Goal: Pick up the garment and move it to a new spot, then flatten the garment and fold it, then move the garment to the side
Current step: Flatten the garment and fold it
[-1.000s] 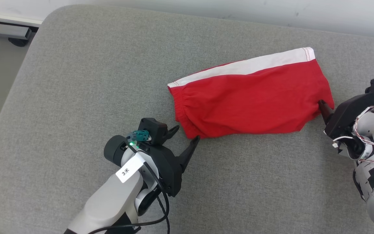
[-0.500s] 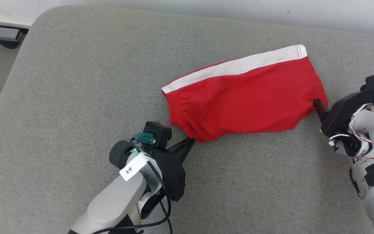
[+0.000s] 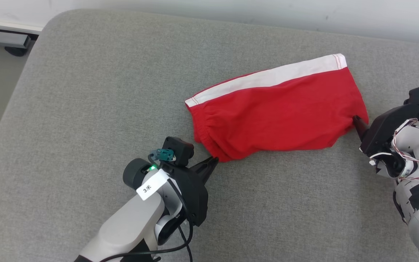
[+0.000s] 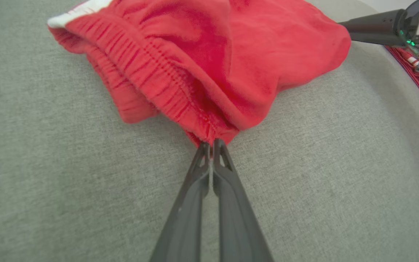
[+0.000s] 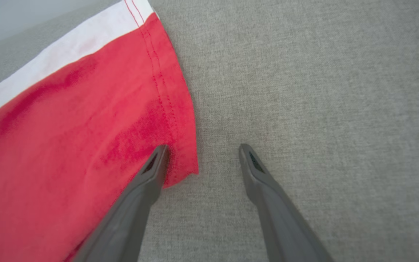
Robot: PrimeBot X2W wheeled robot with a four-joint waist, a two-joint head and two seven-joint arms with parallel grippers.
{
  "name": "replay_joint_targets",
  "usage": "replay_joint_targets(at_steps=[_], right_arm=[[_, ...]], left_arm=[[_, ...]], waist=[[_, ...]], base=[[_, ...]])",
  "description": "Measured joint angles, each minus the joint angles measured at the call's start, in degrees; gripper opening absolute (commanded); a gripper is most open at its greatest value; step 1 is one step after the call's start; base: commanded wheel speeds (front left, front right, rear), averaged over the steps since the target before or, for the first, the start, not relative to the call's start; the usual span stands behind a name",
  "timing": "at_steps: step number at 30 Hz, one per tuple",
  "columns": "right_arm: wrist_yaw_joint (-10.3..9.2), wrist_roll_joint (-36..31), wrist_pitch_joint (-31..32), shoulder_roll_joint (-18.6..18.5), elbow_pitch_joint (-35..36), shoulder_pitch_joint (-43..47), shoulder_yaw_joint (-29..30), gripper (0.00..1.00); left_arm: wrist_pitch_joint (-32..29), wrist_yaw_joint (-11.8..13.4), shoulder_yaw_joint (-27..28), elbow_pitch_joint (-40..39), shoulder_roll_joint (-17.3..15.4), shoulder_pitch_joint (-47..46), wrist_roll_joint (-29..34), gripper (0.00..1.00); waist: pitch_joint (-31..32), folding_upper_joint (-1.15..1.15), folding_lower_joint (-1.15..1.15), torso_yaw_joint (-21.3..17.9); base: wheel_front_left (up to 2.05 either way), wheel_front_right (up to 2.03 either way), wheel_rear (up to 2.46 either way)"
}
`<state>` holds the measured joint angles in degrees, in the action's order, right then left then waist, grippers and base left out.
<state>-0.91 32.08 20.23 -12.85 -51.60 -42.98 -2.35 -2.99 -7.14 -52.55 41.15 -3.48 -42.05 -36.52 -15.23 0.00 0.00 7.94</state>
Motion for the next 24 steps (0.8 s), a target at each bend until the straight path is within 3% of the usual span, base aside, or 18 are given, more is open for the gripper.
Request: replay_joint_targets(at_steps=[14,15,17,19,24], right_arm=[[-0.12,-0.35,1.02,1.31,-2.55,-2.23,-1.36,1.0],[-0.18,-0.35,1.02,1.3,-2.7,-2.25,-1.35,0.84],[-0.41,-0.35,1.02,1.25,-3.14,-2.4,-1.32,0.78],[-0.64,-0.36,1.02,1.12,-3.55,-2.54,-1.25,0.45],[-0.97,-0.36,1.23,0.97,-4.06,-3.39,-1.13,0.26]], left_arm=[[0.08,0.0,-1.49,0.37,-0.02,-0.7,-0.25,0.02],[0.1,0.0,-1.62,0.37,-0.02,-0.7,-0.3,0.02],[0.52,0.0,-1.79,0.36,-0.01,-0.7,-0.33,0.02],[0.52,0.0,-1.93,0.35,-0.01,-0.7,-0.51,0.02],[0.6,0.0,-2.04,0.36,-0.05,-0.87,-0.83,0.04]], waist=[[0.19,0.0,0.0,1.43],[0.15,0.0,0.0,1.51],[0.09,0.0,0.0,1.65],[0.0,0.0,0.0,1.77],[-0.27,0.0,0.0,1.88]], base=[[0.0,0.0,0.0],[0.0,0.0,0.0],[0.0,0.0,0.0],[0.0,0.0,0.0],[0.0,0.0,0.0]])
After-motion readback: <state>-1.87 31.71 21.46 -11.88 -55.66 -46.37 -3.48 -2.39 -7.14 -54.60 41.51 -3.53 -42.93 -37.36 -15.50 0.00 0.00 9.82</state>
